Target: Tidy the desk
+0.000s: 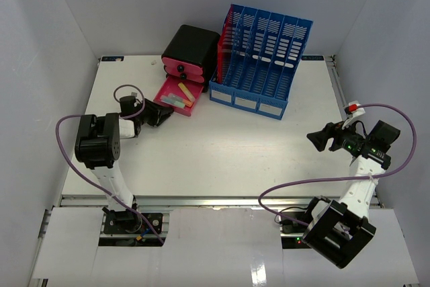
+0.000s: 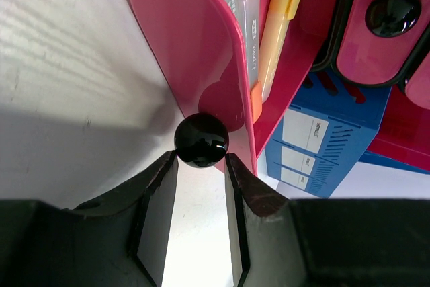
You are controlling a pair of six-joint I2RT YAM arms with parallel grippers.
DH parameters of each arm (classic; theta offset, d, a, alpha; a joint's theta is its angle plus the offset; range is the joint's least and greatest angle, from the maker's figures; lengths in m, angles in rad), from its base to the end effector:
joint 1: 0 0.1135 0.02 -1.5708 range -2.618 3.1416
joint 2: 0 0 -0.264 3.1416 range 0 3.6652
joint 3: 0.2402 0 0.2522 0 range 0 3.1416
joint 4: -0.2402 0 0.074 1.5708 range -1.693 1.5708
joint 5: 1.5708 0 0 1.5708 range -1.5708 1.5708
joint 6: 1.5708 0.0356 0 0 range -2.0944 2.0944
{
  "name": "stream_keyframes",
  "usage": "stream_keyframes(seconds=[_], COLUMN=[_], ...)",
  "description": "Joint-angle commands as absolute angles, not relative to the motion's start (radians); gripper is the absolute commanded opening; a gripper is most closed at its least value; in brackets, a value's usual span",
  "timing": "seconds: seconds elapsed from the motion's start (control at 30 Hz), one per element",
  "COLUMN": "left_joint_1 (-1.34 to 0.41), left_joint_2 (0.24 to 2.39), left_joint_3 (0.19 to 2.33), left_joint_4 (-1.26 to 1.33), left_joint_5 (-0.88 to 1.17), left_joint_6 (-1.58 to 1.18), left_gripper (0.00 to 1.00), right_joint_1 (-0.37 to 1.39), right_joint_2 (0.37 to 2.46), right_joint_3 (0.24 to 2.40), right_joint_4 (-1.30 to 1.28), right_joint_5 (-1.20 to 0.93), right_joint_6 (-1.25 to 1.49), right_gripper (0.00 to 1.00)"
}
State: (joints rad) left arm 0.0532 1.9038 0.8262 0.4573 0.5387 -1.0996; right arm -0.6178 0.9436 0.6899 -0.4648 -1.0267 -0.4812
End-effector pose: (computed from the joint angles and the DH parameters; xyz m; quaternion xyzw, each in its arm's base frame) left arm 0.3607 0.0009 0.1149 -0.3650 0.7850 -0.4253 0.2638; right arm 0.1699 -0.0834 0.2630 -0.1484 0.8052 0.1933 0.5406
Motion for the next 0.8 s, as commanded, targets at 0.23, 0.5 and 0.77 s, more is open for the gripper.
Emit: stream_keyframes(seconds=[0.23,0.5,0.77], left_joint_1=[0.059,0.060,0.058], left_joint_2=[1.972,2.039,2.083], left_joint_3=[0.992,1.047,1.109], left_joint_4=[0.466,0.512,0.555], left_joint_5=[0.590,0.636,0.663], left_joint_6=[-1.105,-1.140,-1.173], left_gripper=[0.44,0.45,0.45], right_joint_1=[-0.618,-0.617,-0.617], right_joint_2=[0.946,0.949,0.950], right_joint_3=[0.687,0.687,0.689], right_joint_4=[-0.434,-0.433,-0.434], right_joint_5=[-1.037,-1.039,-1.043], right_joint_6=[-0.480,-0.480,-0.480], right_gripper=[0.81,0.81,0.81])
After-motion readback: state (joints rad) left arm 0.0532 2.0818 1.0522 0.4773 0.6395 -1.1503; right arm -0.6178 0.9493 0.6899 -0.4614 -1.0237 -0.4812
